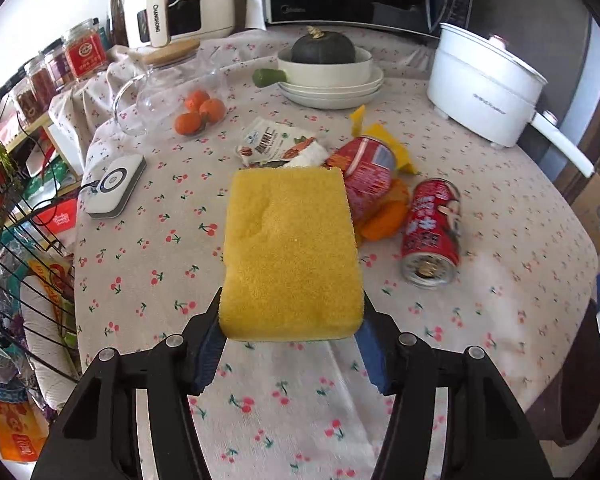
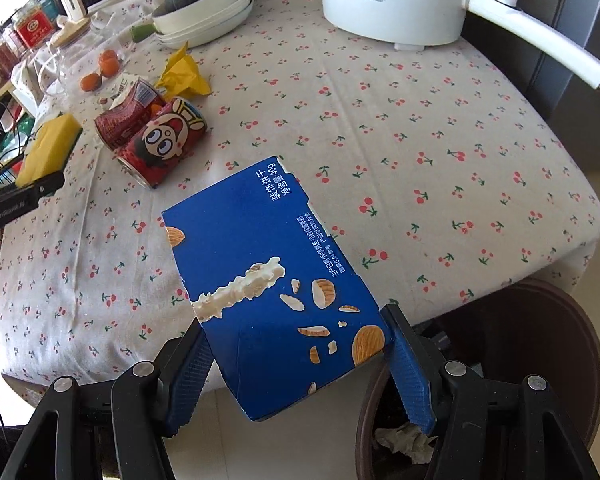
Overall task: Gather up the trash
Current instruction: 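Carry the almond box toward the bin with the right gripper while the left gripper grasps the yellow sponge, then open both grippers over the bin to drop the almond box and sponge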
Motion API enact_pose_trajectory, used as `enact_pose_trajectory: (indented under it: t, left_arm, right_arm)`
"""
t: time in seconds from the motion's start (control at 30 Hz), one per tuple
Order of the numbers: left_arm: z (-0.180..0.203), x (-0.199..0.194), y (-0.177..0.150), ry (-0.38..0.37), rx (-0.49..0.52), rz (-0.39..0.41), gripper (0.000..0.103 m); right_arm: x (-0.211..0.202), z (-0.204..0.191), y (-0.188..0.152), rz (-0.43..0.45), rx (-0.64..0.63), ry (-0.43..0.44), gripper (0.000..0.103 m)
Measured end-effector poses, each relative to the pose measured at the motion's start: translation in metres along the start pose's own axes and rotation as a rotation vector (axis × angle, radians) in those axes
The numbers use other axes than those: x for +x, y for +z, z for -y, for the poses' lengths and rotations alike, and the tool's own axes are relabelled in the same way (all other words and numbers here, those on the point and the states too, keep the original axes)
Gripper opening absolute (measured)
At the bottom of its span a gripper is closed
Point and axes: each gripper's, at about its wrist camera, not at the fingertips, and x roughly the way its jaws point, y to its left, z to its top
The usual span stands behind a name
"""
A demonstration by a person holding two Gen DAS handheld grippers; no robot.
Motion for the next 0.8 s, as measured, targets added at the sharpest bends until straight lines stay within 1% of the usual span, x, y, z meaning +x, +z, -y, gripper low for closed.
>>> enact_pose_trajectory:
  t: [0.1, 0.23, 0.33, 0.47, 0.6, 0.8]
  left_arm:
    - [0.023, -0.021, -0.013, -0.009, 0.06, -0.016, 0.061]
    - [0.05, -0.049, -0.029, -0.08, 0.101, -0.007, 0.061]
    - [0.071, -0.062, -0.039, -0.135, 0.1, -0.017, 0.061]
    - [0.104, -0.072, -0.053, -0.204, 0.119, -0.031, 0.061]
    - [0.146, -0.078, -0.064, -0.253, 0.188, -0.034, 0.061]
    - [0.208, -0.08, -0.076, -0.36, 0.281, -0.057, 0.061]
  right_arm:
    - [-0.014, 0.006, -0.009, 0.03, 0.021, -0.013, 0.069]
    - [-0.029, 0.019, -0.021, 0.06, 0.054, -0.044, 0.069]
    - [-0.038, 0.033, -0.033, 0.069, 0.079, -0.061, 0.069]
    - [-0.05, 0.059, -0.05, 0.076, 0.114, -0.102, 0.069]
    - [-0.061, 0.088, -0.068, 0.078, 0.169, -0.129, 0.07]
    - [-0.072, 0.127, -0.092, 0.071, 0.231, -0.179, 0.07]
